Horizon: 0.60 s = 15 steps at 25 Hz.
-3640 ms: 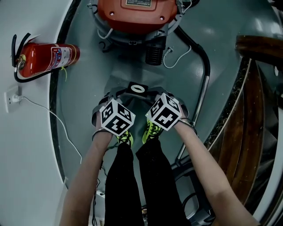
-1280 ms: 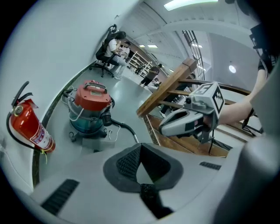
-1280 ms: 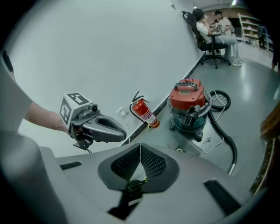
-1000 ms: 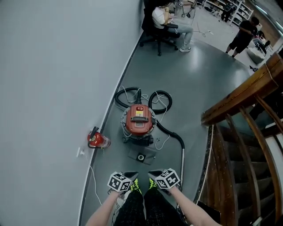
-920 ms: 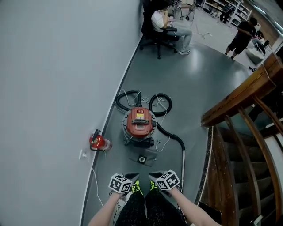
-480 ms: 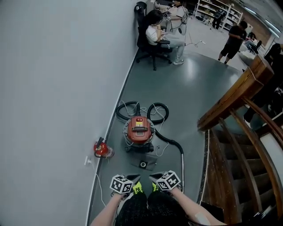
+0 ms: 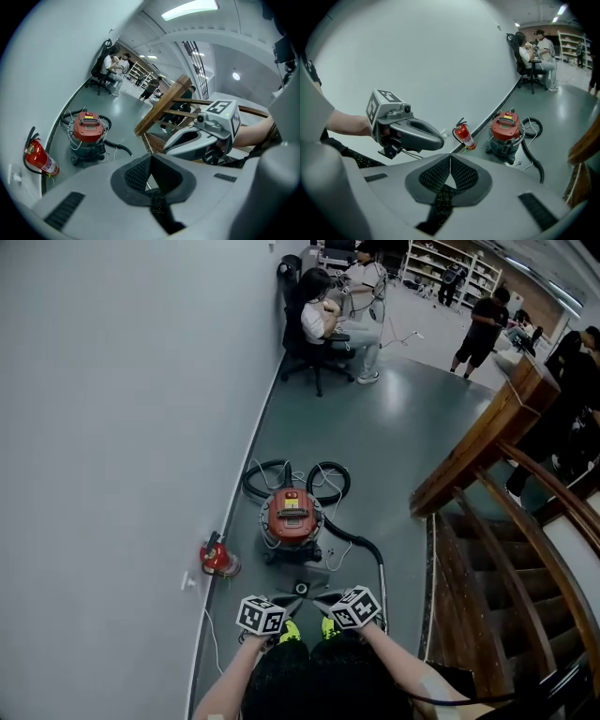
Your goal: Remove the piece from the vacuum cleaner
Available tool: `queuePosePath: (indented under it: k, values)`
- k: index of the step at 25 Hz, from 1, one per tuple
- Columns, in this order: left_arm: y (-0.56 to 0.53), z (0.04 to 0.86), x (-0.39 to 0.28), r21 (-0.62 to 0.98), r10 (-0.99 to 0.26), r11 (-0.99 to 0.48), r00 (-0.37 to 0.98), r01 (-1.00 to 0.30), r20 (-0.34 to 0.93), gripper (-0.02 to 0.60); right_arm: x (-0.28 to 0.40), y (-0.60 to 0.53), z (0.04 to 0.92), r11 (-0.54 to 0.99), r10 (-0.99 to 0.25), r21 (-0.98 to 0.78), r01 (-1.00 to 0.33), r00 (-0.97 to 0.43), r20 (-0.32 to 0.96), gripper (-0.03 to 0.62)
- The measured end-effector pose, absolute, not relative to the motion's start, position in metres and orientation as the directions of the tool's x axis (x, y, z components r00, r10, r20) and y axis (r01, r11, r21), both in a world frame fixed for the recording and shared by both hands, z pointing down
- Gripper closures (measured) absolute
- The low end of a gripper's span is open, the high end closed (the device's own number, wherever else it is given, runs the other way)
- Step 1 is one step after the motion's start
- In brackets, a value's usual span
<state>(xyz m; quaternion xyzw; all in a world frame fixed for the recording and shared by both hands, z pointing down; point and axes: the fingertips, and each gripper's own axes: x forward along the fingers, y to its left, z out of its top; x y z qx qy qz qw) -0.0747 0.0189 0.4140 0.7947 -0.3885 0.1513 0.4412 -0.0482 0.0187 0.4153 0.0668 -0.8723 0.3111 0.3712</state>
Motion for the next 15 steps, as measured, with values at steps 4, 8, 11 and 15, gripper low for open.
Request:
queuePosePath:
  k: [4,8,11,15]
  values:
    - [0.022,0.407,-0.077,0.604,-0.494,-0.3,0.662,-0.738,0.563,0.572,-0.055,0.022,0.413,0.798,0.11,-0.493,-0.347,-0.721,0.684,0.576]
    - [0.026,0.407,-0.078,0.604,-0.495,-0.308,0.667,-0.735,0.557,0.572,-0.057,0.029,0.413,0.793,0.106,-0.497,-0.352,-0.725,0.681,0.576]
    - [0.029,0.404,-0.08,0.594,-0.5,-0.312,0.659,-0.742,0.561,0.572,-0.057,0.036,0.413,0.795,0.114,-0.501,-0.342,-0.727,0.677,0.576]
    - [0.036,0.4,-0.081,0.594,-0.525,-0.286,0.642,-0.752,0.559,0.572,-0.052,0.041,0.412,0.791,0.122,-0.512,-0.334,-0.735,0.667,0.576]
